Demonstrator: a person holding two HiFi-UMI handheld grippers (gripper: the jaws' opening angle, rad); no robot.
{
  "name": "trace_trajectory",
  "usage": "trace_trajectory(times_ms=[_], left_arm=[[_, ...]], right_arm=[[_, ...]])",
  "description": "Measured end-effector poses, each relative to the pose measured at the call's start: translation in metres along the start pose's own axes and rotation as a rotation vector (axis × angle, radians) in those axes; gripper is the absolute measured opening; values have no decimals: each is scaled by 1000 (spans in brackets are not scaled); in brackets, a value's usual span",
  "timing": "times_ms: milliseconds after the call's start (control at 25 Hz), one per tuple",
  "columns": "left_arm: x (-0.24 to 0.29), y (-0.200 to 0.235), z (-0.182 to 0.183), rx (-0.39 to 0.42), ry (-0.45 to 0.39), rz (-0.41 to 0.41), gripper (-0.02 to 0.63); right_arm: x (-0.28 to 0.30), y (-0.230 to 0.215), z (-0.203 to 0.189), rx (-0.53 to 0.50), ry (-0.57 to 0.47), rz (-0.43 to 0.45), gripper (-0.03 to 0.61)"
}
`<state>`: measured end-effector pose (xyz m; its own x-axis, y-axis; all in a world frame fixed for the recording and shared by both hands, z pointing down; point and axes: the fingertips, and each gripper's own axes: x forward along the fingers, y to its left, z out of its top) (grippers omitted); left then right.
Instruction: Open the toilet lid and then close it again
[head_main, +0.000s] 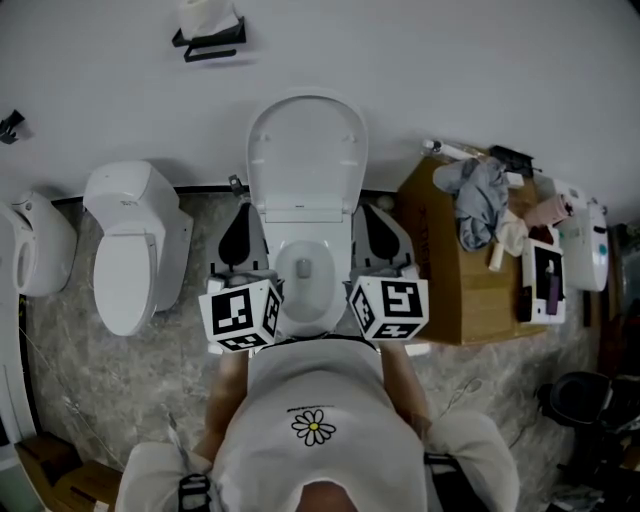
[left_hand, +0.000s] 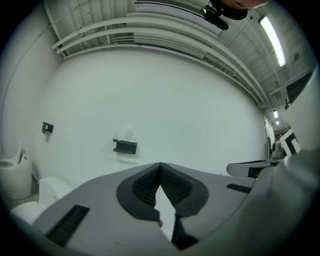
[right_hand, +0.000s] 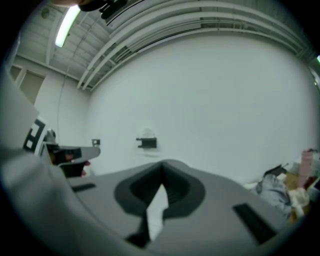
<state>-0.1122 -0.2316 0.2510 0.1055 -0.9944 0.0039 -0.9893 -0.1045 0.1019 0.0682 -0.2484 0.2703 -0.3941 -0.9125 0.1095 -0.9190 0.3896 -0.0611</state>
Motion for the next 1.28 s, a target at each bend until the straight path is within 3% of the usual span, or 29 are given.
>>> trace_trajectory(times_ms=[680,1080,1280], left_arm=[[26,-11,-7,-25,8,-6,17],[41,-3,-26,-23,61,-1,17],[74,8,-24,9,63,6,18]], right_arm=[[10,-19,3,-7,-1,1,29],[32,-21,-14,14,55,39,29],[66,-32,-8,-76,38,15,31]])
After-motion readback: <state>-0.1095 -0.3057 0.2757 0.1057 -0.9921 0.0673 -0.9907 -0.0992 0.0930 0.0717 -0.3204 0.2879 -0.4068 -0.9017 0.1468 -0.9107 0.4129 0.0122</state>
